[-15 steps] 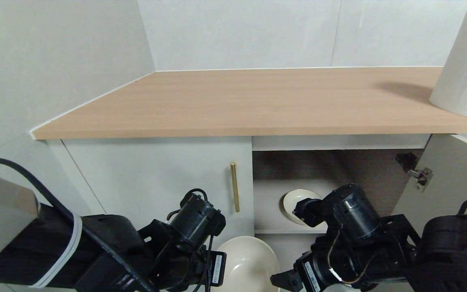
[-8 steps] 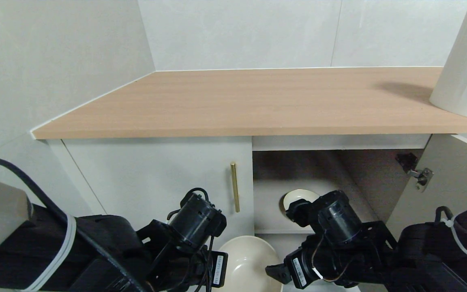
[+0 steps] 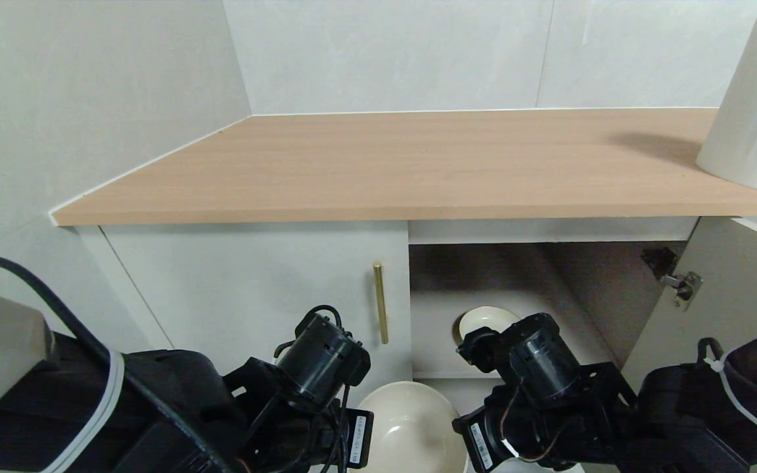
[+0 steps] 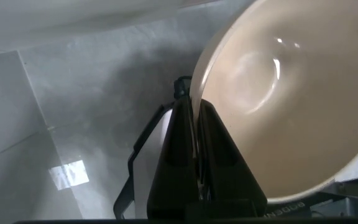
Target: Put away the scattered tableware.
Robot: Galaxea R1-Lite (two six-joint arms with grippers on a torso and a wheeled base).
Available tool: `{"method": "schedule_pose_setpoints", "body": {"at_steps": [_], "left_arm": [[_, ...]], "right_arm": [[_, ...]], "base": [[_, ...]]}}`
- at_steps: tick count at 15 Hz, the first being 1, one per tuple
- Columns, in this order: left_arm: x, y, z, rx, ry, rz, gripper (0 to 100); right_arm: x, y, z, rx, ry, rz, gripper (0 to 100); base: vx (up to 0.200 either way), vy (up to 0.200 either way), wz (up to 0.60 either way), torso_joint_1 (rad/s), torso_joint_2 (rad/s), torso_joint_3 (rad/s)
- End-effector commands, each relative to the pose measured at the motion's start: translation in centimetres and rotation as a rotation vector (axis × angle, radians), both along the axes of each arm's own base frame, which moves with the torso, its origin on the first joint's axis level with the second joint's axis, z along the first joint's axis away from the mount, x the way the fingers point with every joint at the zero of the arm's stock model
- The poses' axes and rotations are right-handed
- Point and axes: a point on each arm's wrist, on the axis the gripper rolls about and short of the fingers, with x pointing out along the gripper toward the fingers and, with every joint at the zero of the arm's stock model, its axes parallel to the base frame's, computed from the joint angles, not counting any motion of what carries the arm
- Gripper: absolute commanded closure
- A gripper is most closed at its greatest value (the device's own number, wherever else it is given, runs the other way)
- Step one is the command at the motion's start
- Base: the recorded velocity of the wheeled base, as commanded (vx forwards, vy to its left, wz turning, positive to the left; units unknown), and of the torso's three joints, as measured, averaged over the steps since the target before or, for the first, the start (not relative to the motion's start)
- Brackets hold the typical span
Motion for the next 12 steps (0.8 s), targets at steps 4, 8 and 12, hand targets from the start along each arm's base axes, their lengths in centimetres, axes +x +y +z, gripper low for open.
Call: {"method": "schedule_pose_setpoints", "body": {"at_steps": [4,8,12], "left_arm": [[-0.03,0.06,0.11,0.000,-0.004,0.003,100],[-0.02,0.04,0.02,0.002,-0.001,0.003,100],[0.00,0.02,-0.01,0.002,-0.001,0.003,0]], "right_arm": [[0.02,0.03,-0.11,-0.005,0.002,0.001,100],[0.02,0.03,-0.11,-0.005,0.002,0.001,100],[0.02,0.03,-0.11,-0.005,0.001,0.000,100]], "base": [[0.000,0.000,0.00,0.000,0.00,0.000],[0.000,0.000,0.00,0.000,0.00,0.000],[0.000,0.000,0.00,0.000,0.00,0.000]]}}
